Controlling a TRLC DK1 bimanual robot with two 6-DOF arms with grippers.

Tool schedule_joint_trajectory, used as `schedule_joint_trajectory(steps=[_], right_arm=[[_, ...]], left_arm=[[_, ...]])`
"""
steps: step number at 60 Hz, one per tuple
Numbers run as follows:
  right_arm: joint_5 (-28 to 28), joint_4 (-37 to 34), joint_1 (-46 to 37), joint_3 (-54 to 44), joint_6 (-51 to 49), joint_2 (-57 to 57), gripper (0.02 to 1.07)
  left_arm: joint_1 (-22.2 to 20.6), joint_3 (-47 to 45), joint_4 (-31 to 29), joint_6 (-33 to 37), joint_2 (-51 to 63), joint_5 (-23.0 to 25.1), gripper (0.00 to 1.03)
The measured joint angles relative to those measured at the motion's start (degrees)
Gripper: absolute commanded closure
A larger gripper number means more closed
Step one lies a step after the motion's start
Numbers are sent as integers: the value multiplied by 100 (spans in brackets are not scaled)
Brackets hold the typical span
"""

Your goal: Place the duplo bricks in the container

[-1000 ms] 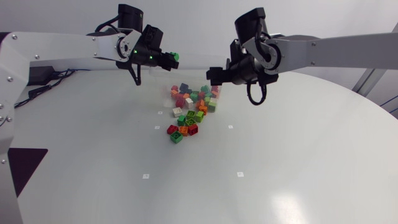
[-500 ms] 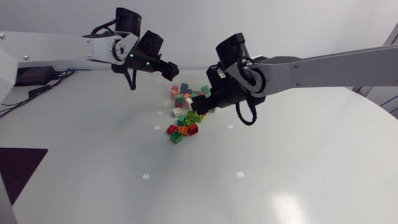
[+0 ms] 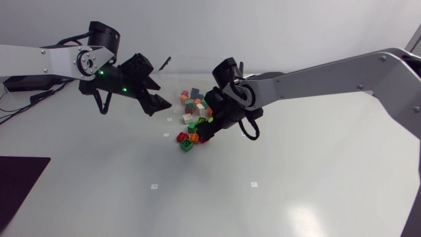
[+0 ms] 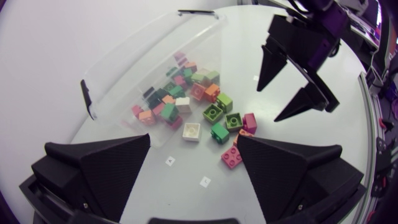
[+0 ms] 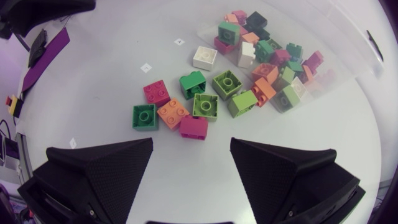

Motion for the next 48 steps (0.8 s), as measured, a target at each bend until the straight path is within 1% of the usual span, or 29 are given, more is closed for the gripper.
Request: schedule_joint_trajectory(steps=[17, 28, 33, 36, 42, 45, 48], right_arm=[[-9, -638, 50, 811, -256, 717, 17], [9, -1064, 79, 1362, -356, 1123, 18], [11, -1211, 85, 1576, -420, 1257, 25], [11, -1285, 85, 1687, -437, 1327, 28], [11, -1408, 83, 1899, -463, 1451, 29], [13, -1510, 83, 2020, -492, 1515, 32], [11, -1596, 83, 2155, -562, 1598, 38]], left_arm=[[-63, -90, -590, 1386, 236, 118, 7], [-210, -90, -846, 1974, 654, 120, 7], [-273, -90, -916, 2153, 802, 120, 7], [-302, -87, -935, 2227, 866, 120, 7], [-361, -72, -1016, 2396, 973, 120, 7], [-385, -33, -1058, 2463, 1027, 120, 7], [-413, 55, -1119, 2533, 1108, 125, 7]])
